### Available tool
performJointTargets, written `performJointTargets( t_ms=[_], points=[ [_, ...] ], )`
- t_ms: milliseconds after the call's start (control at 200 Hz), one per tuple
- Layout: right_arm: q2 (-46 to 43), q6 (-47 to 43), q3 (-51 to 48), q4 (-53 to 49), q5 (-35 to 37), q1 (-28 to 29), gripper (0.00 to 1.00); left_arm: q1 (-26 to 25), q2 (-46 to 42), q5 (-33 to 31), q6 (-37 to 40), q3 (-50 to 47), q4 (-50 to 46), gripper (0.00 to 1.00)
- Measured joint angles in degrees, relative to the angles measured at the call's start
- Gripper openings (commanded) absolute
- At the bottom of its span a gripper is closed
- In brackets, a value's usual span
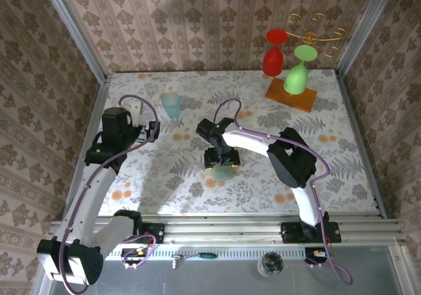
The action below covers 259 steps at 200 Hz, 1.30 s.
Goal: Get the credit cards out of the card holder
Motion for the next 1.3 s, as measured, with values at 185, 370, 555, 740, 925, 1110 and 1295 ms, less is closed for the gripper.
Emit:
performJointTargets(
  t_ms=[185,370,555,740,925,1110,1295],
  points=[
    [-1.6,-0.5,-0.2,0.3,0.0,0.0,0.84,0.0,2.2,0.1,-0.8,0.0,-0.2,1.00],
    [-4.2,-1.4,-2.7,2.0,-0.8,-0.1,0.81,-1.5,4.9,2.3,-5.5,0.0,-0.2,1.00],
    [-5.7,-3.8,-4.6,3.7,-2.5,-1.0,0.73,-3.4,8.6,6.4,-14.3,-0.3,0.0,0.95],
    [-8.5,-6.8,-8.6,5.1,-3.9,-3.5,0.60,-7.4,14.0,9.8,-24.2,-2.8,0.9,0.90],
    [-11.2,-8.4,-12.1,7.5,-5.3,-5.1,0.49,-12.6,17.9,12.9,-32.9,-5.1,4.3,0.84],
    [-11.5,-9.6,-12.9,10.2,-6.1,-5.1,0.46,-17.3,22.4,17.2,-41.2,-7.9,13.0,0.78],
    [-11.5,-9.6,-13.4,11.5,-6.3,-5.2,0.42,-18.9,27.8,22.8,-45.3,-8.6,19.6,0.71]
  ],
)
